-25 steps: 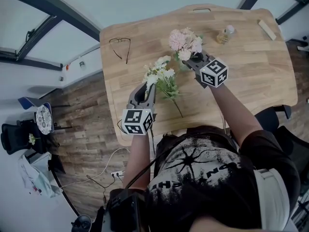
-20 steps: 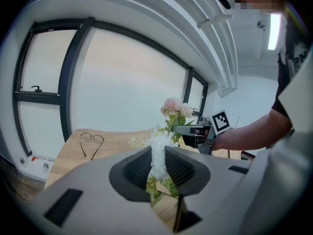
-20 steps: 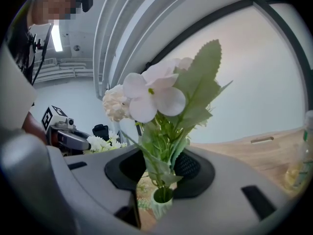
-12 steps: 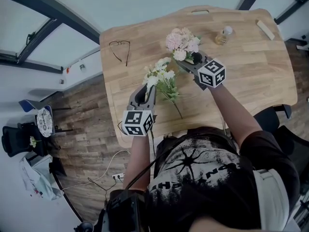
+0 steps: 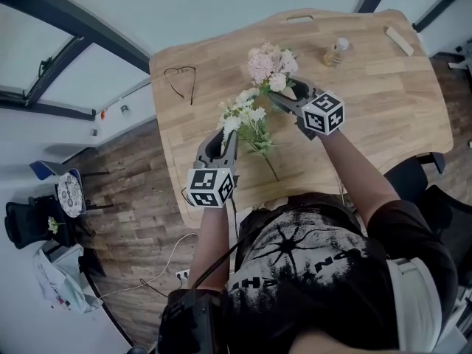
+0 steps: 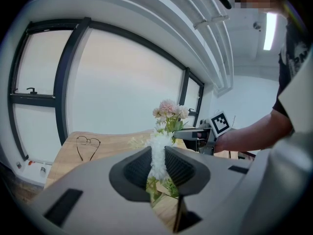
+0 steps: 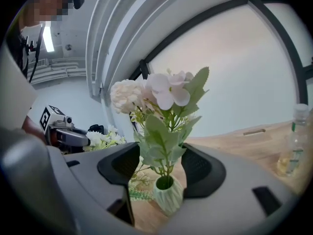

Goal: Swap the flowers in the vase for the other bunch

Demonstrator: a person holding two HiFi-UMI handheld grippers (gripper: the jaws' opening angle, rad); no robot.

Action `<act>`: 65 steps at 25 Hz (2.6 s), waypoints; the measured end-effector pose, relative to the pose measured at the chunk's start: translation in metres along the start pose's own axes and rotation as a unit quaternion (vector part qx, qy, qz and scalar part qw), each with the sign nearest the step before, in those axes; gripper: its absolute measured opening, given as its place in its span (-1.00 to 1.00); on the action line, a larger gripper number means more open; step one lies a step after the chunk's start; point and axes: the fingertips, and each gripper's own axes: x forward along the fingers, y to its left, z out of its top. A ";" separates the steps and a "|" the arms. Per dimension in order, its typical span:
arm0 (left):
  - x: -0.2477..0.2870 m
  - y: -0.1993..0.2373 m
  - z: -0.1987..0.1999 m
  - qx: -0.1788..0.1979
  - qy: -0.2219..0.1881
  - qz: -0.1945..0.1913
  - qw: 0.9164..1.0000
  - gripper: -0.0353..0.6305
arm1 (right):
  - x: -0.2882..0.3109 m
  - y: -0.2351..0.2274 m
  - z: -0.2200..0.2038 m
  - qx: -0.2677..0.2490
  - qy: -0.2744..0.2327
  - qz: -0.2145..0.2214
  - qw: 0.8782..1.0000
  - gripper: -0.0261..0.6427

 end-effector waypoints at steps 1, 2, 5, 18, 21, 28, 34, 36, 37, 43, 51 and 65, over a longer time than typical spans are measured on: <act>0.000 0.000 0.000 0.001 0.000 -0.002 1.000 -0.62 | -0.002 0.001 0.001 0.000 -0.002 -0.003 1.000 -0.17; 0.000 0.000 0.001 0.002 -0.001 -0.005 1.000 -0.62 | -0.003 0.002 0.001 -0.002 -0.003 -0.005 1.000 -0.17; -0.001 0.001 0.003 0.006 -0.002 -0.013 1.000 -0.62 | -0.009 0.004 0.003 -0.001 -0.009 -0.016 1.000 -0.17; -0.021 0.002 0.022 0.032 -0.024 -0.043 0.998 -0.62 | -0.051 0.025 0.021 -0.017 -0.044 -0.073 0.996 -0.17; -0.028 0.003 0.027 0.038 -0.029 -0.051 0.998 -0.62 | -0.057 0.035 0.025 -0.019 -0.051 -0.084 0.995 -0.17; -0.039 0.007 0.039 0.057 -0.040 -0.074 0.995 -0.62 | -0.061 0.070 0.039 -0.030 -0.070 -0.084 0.994 -0.18; -0.053 0.009 0.050 0.076 -0.046 -0.091 0.992 -0.62 | -0.066 0.110 0.051 -0.041 -0.088 -0.066 0.993 -0.73; -0.058 0.011 0.053 0.083 -0.049 -0.094 0.991 -0.62 | -0.067 0.123 0.054 -0.048 -0.095 -0.064 0.992 -0.78; -0.060 0.012 0.055 0.087 -0.051 -0.095 0.990 -0.62 | -0.068 0.129 0.055 -0.052 -0.098 -0.065 0.992 -0.80; -0.072 0.021 0.063 0.096 -0.064 -0.098 0.988 -0.62 | -0.074 0.157 0.060 -0.058 -0.115 -0.074 0.989 -0.83; -0.079 0.025 0.060 0.090 -0.071 -0.105 0.988 -0.62 | -0.084 0.181 0.055 -0.061 -0.123 -0.087 0.987 -0.83; -0.085 0.021 0.053 0.086 -0.076 -0.116 0.987 -0.62 | -0.082 0.193 0.043 -0.068 -0.111 -0.098 0.987 -0.84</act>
